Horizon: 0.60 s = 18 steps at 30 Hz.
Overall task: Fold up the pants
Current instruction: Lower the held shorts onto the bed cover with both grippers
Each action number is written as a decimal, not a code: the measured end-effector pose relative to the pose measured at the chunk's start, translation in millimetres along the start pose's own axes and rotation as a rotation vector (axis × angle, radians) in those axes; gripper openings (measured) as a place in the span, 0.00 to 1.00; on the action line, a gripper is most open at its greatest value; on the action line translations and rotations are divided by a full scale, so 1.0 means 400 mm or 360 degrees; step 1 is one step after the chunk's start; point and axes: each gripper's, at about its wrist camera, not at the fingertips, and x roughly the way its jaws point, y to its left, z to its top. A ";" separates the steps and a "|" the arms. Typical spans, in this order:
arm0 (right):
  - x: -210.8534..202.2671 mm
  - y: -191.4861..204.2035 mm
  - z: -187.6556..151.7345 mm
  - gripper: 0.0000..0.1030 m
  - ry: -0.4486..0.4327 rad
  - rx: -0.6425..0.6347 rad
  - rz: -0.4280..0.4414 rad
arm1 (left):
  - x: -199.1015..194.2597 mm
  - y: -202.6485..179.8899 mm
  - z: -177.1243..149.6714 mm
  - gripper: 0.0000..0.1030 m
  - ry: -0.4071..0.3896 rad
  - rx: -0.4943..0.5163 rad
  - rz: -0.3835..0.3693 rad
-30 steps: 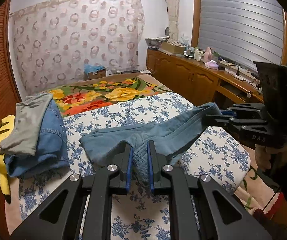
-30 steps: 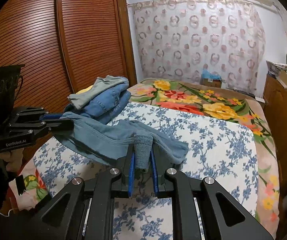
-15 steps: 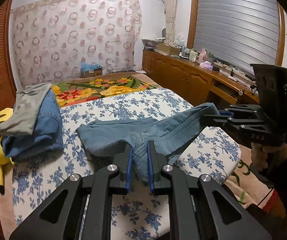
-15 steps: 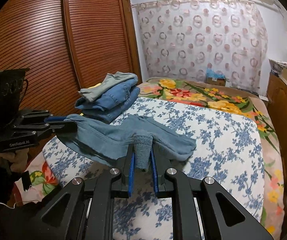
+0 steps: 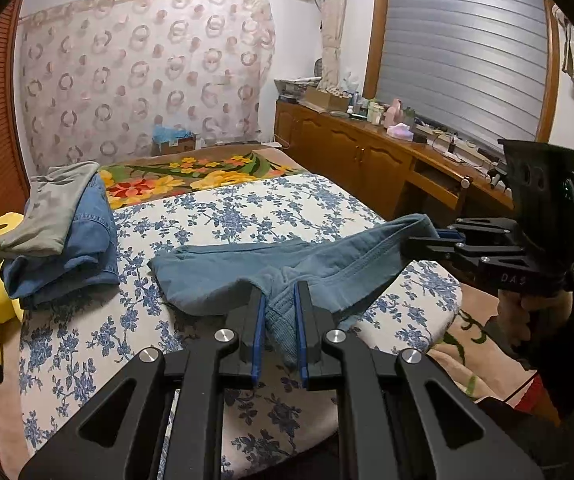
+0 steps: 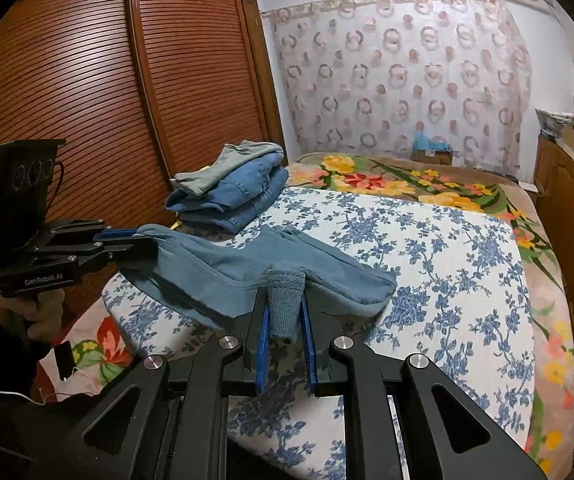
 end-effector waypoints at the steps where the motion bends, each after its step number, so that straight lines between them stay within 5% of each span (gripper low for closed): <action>1: -0.005 0.002 -0.002 0.14 -0.0002 0.0000 0.0002 | -0.003 -0.001 -0.003 0.14 0.0000 -0.0001 -0.0003; 18: 0.074 -0.032 -0.006 0.14 0.0055 0.0069 0.0021 | 0.097 0.057 -0.022 0.14 0.0118 -0.0074 0.0023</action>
